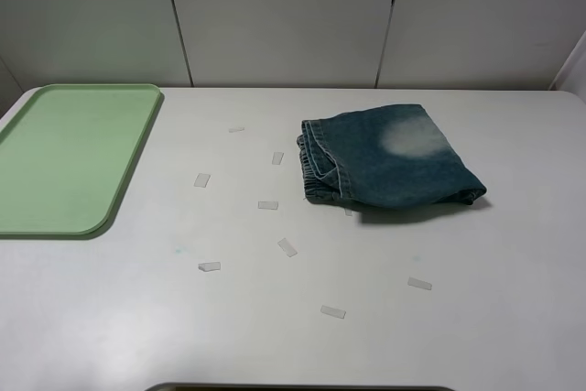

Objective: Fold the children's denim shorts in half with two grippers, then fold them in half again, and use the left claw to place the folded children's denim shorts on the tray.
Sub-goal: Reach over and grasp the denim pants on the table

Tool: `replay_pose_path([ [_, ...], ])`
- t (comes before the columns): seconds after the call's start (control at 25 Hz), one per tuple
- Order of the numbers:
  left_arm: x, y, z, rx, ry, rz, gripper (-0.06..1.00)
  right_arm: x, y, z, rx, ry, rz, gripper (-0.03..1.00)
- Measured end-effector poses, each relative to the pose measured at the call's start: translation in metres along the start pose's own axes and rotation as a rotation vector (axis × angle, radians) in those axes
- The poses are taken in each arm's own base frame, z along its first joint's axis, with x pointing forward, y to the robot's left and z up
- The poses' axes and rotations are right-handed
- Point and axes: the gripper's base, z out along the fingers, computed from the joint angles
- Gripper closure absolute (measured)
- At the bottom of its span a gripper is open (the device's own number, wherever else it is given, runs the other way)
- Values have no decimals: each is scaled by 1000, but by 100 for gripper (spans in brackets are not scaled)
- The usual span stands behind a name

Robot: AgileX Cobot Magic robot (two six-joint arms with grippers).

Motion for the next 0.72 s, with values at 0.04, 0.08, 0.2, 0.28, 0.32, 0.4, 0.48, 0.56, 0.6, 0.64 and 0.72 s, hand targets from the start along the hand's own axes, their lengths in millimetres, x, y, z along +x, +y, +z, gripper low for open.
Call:
replay_pose_path([
  [0.04, -5, -1, 8, 14, 12, -8, -5, 0, 0, 0, 0, 0, 0, 27],
  [0.08, -9, -1, 16, 27, 25, -17, -5, 0, 0, 0, 0, 0, 0, 27],
  [0.2, -18, -2, 39, 58, 66, -33, -5, 0, 0, 0, 0, 0, 0, 27],
  [0.28, -23, -3, 54, 79, 91, -41, -5, 0, 0, 0, 0, 0, 0, 27],
  [0.32, -25, -4, 62, 92, 103, -42, -5, 0, 0, 0, 0, 0, 0, 27],
  [0.4, -31, -6, 77, 118, 126, -32, -5, 0, 0, 0, 0, 0, 0, 27],
  [0.48, -39, -13, 89, 143, 127, -7, -5, 0, 0, 0, 0, 0, 0, 27],
  [0.56, -47, -23, 101, 167, 128, 19, -5, 0, 0, 0, 0, 0, 0, 27],
  [0.6, -51, -29, 109, 181, 131, 35, -5, 0, 0, 0, 0, 0, 0, 27],
  [0.64, -54, -35, 116, 191, 138, 46, -5, 0, 0, 0, 0, 0, 0, 27],
  [0.72, -59, -51, 129, 220, 150, 70, -5, 0, 0, 0, 0, 0, 0, 27],
])
